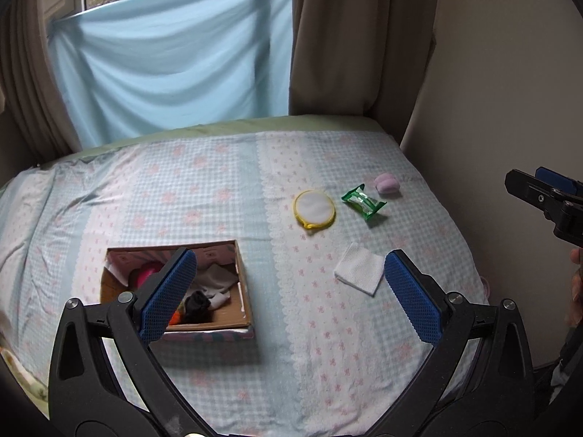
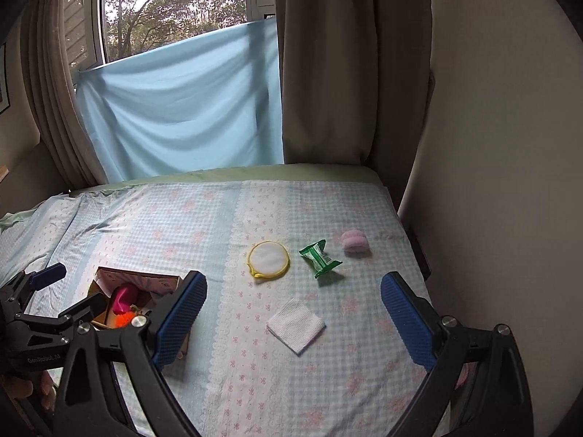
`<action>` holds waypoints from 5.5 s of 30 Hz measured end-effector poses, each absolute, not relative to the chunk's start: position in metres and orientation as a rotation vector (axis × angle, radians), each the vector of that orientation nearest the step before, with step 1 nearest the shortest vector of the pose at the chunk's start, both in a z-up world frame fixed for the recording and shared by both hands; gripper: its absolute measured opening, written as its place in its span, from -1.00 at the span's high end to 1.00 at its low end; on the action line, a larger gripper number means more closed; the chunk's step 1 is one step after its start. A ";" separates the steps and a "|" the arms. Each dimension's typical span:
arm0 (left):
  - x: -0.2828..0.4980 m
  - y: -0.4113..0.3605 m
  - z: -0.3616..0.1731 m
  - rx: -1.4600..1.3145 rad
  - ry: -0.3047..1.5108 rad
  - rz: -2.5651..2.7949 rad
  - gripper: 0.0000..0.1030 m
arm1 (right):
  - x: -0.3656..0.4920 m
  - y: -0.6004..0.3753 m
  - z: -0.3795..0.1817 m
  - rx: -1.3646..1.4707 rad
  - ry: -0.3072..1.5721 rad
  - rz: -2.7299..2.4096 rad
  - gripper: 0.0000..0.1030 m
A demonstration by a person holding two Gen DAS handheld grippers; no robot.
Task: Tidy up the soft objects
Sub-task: 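Move both tools back toward the white square cloth on the bed, then grasp the white square cloth with the left tool while the right tool grasps the green wipes packet, then carry the white cloth and green wipes packet over the box with both tools, then open both tools to drop the cloth and wipes packet into the box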
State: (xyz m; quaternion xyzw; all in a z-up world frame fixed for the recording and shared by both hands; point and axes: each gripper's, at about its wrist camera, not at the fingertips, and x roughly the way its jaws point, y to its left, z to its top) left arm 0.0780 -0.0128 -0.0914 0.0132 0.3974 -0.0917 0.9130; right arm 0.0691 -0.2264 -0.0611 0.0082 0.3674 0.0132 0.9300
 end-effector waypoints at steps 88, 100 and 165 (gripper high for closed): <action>0.210 -0.124 -0.265 0.034 0.967 -0.412 0.81 | 0.275 -0.273 -0.242 -0.103 0.969 0.295 0.34; 0.163 0.001 -0.145 -0.033 0.879 -0.331 0.81 | 0.181 -0.181 -0.113 0.023 0.903 0.212 0.34; 0.220 0.255 -0.360 0.107 1.477 -0.315 -1.00 | 0.244 0.077 -0.346 0.433 1.489 0.185 -0.98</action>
